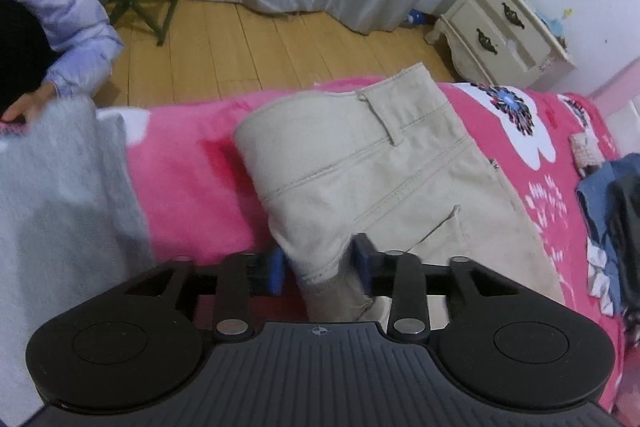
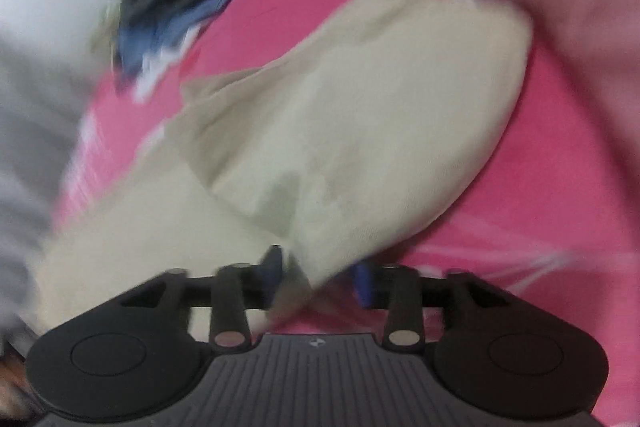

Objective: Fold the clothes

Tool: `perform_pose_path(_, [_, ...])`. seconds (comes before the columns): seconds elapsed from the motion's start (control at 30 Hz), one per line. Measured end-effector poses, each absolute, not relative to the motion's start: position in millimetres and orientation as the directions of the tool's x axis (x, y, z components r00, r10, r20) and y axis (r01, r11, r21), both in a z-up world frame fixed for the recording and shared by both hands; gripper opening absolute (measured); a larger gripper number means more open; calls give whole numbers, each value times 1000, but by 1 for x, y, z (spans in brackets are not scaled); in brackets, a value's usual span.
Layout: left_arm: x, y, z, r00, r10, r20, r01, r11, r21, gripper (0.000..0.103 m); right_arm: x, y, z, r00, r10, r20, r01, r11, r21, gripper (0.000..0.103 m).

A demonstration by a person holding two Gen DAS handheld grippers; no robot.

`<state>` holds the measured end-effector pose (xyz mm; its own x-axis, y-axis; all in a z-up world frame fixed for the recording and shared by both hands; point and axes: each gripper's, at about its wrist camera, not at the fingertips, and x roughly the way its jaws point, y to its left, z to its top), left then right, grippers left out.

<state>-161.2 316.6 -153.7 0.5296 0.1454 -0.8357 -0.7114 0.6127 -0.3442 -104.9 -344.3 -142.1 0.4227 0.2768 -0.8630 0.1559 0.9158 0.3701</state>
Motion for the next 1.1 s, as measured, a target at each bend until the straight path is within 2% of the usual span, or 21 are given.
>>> perform_pose_path(0.07, [-167,315,-140,536,160,-829,-699,635,-328,42,-110,-331,-121,380,191,-905,5,978,208,46])
perform_pose_path(0.17, [-179,312,-114,580,189,-792,-669,666,-331,54,-123,-304,-95,352,180,-919,-242,966,97,46])
perform_pose_path(0.3, [-171,304,-86,641,274,-717,-598,764,-243,57,-104,-240,-69,392,266,-880,-477,877,53,46])
perform_pose_path(0.37, [-149,302,-88,658,256,-709,-546,810,-214,57,-81,-189,-59,420,327,-846,-599,801,12,46])
perform_pose_path(0.5, [-101,297,-110,647,299,-701,-499,862,-93,57,-36,-61,-53,426,426,-798,-790,606,-98,46])
perform_pose_path(0.6, [-68,298,-126,639,330,-695,-471,882,-14,57,-4,17,-59,381,470,-796,-864,487,-126,46])
perform_pose_path(0.73, [-42,316,-144,632,307,-712,-450,893,-14,58,24,99,-90,295,531,-794,-930,351,-110,46])
perform_pose_path(0.87, [-28,338,-160,620,217,-754,-413,908,-78,71,45,146,-120,249,592,-767,-942,332,-50,46])
perform_pose_path(0.97, [-28,349,-167,640,154,-753,-402,902,-157,73,57,162,-137,214,607,-765,-944,330,-3,43])
perform_pose_path(1.03, [-30,351,-169,658,136,-741,-389,904,-179,72,61,164,-146,190,597,-779,-946,323,16,38])
perform_pose_path(1.07, [-31,350,-170,668,133,-732,-381,906,-182,69,63,165,-149,179,592,-786,-947,320,25,34])
perform_pose_path(1.1, [-32,349,-171,678,125,-724,-367,911,-187,58,64,164,-152,173,589,-789,-947,320,32,30])
